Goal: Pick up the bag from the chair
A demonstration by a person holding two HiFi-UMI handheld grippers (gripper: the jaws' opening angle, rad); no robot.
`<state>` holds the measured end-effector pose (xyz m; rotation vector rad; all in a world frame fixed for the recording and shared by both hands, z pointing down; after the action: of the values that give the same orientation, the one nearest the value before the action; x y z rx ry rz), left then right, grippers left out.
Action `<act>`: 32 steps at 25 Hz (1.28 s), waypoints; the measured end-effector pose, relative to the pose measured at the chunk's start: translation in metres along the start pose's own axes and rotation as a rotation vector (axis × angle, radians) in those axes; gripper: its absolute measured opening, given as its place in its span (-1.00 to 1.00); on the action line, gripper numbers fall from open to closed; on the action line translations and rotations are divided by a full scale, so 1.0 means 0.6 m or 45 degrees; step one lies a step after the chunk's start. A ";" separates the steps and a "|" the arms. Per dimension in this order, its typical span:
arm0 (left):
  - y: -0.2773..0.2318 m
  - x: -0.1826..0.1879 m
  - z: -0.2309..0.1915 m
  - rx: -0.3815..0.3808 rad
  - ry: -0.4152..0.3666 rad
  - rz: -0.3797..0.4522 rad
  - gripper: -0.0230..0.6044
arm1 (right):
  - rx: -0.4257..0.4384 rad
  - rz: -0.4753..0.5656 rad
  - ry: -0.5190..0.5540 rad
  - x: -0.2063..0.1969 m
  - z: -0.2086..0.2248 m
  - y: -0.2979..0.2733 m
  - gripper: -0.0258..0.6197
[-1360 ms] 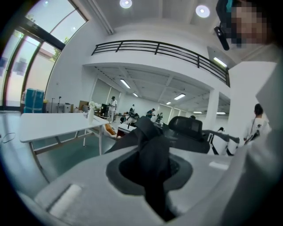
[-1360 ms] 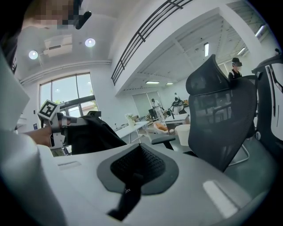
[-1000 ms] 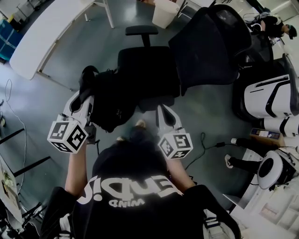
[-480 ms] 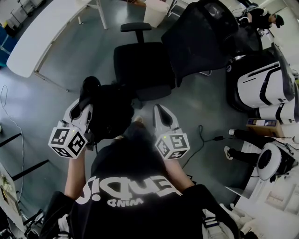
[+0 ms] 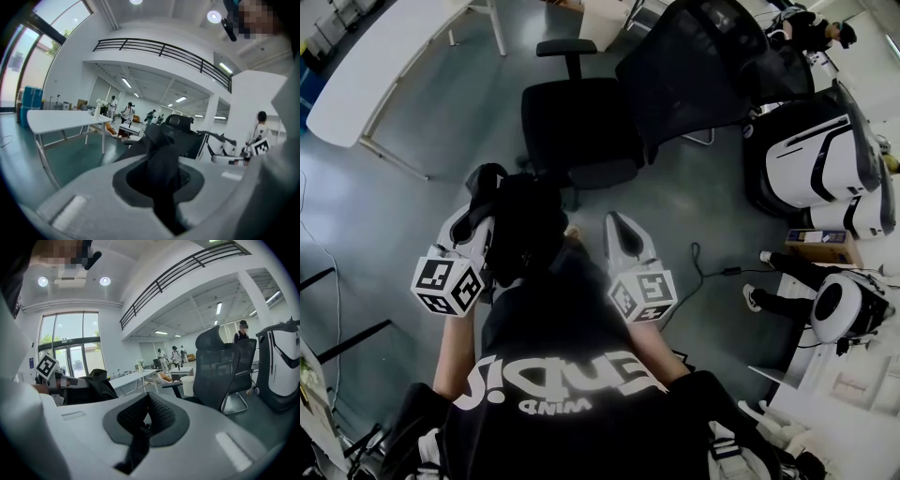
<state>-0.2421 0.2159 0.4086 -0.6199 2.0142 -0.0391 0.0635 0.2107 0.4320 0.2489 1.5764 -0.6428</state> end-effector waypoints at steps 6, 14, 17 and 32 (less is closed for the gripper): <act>0.009 -0.019 -0.010 -0.021 0.007 -0.020 -0.77 | 0.000 -0.002 -0.022 -0.006 -0.014 0.006 -0.92; 0.004 -0.035 -0.023 0.001 0.029 -0.045 -0.77 | 0.002 -0.010 -0.035 -0.016 -0.006 0.001 -0.92; 0.000 -0.029 -0.031 0.010 0.032 -0.044 -0.77 | 0.007 -0.005 -0.038 -0.016 -0.002 -0.007 -0.92; 0.010 -0.014 -0.041 0.023 0.039 -0.031 -0.77 | 0.046 0.004 -0.026 -0.009 -0.017 -0.029 -0.92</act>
<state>-0.2614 0.2192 0.4263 -0.6358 2.0338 -0.0813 0.0462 0.2031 0.4414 0.2710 1.5454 -0.6696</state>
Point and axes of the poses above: the fingertips, and each gripper's own axes: y backward along the fingers, z to its right, x out of its top, the point moved 9 cm from there along y, backward along the fingers, and after that the axes turned 14 degrees about y, right-handed, at the moved point
